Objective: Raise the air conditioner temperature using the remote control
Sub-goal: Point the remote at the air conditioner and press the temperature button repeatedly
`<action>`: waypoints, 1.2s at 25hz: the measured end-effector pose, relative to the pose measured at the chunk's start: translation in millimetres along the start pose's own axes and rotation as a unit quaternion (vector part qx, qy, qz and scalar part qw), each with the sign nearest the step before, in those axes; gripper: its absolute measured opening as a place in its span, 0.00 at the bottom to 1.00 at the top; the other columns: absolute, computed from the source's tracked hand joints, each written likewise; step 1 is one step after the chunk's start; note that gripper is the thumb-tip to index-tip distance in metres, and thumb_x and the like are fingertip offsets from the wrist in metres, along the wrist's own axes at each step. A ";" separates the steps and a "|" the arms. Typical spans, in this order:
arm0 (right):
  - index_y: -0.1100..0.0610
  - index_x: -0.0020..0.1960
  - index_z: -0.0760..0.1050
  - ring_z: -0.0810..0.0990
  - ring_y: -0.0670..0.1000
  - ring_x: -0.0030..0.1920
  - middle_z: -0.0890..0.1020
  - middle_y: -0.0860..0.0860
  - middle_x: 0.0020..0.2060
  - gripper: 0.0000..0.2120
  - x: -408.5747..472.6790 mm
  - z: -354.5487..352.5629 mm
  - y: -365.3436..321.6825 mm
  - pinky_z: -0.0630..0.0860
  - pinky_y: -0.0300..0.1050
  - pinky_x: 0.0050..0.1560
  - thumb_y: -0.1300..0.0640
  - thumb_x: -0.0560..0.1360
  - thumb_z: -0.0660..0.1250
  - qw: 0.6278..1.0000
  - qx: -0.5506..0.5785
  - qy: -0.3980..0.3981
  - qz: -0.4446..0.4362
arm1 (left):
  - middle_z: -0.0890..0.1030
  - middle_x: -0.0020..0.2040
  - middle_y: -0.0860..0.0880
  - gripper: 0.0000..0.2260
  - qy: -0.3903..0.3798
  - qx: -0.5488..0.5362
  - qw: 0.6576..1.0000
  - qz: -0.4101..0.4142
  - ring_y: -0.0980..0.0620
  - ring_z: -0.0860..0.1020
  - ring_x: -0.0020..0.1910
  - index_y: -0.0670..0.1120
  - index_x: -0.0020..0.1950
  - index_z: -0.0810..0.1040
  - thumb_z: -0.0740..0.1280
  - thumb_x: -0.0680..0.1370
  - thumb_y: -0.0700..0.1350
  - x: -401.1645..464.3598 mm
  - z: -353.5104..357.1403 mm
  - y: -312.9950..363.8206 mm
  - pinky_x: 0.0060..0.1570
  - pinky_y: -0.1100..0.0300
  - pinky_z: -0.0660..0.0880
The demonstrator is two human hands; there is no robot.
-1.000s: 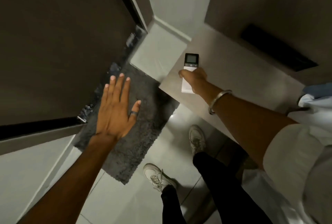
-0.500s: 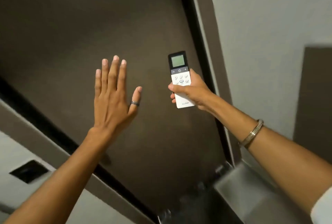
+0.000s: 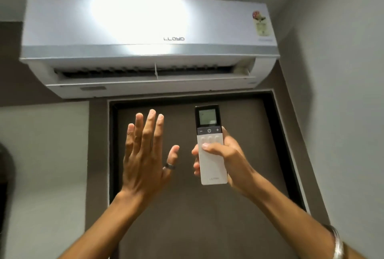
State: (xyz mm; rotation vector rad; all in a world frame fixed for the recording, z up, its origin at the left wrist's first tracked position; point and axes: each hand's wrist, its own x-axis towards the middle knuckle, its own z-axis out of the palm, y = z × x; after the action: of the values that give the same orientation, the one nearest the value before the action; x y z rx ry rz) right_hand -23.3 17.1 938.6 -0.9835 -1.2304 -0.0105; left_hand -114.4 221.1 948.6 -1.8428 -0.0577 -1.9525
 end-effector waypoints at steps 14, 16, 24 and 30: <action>0.55 0.60 0.72 0.86 0.56 0.34 0.87 0.55 0.40 0.14 38.7 35.5 10.4 0.86 0.52 0.35 0.51 0.77 0.62 1.000 0.013 0.006 -0.006 | 0.58 0.84 0.40 0.34 0.042 0.015 0.999 0.005 0.39 0.51 0.84 0.40 0.82 0.60 0.57 0.82 0.61 17.1 16.6 -36.9 0.83 0.41 0.49; 0.58 0.63 0.70 0.86 0.55 0.34 0.87 0.55 0.40 0.18 41.0 36.8 10.7 0.86 0.51 0.34 0.50 0.77 0.62 1.000 0.027 0.010 0.000 | 0.58 0.84 0.40 0.35 0.047 0.018 0.999 0.007 0.39 0.50 0.84 0.41 0.82 0.60 0.58 0.82 0.61 19.0 16.6 -40.3 0.83 0.42 0.49; 0.59 0.64 0.70 0.86 0.55 0.34 0.87 0.56 0.41 0.20 41.4 38.6 3.4 0.86 0.51 0.35 0.49 0.76 0.62 1.000 0.009 0.013 0.005 | 0.58 0.83 0.39 0.34 0.048 0.019 0.999 -0.003 0.38 0.52 0.84 0.40 0.82 0.60 0.58 0.82 0.60 18.9 7.0 -40.3 0.82 0.40 0.52; 0.59 0.67 0.69 0.86 0.55 0.35 0.88 0.55 0.41 0.22 41.7 46.0 -0.6 0.86 0.51 0.35 0.48 0.77 0.62 1.000 -0.003 0.007 -0.004 | 0.59 0.83 0.39 0.34 0.043 0.013 0.999 -0.004 0.37 0.52 0.83 0.40 0.81 0.61 0.58 0.82 0.60 18.5 -0.4 -41.2 0.82 0.39 0.53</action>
State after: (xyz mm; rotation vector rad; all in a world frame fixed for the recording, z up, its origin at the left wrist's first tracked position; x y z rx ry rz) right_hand -43.2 65.9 971.6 -0.9828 -1.2226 -0.0276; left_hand -129.2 252.5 977.4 -1.7438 -0.0644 -2.0245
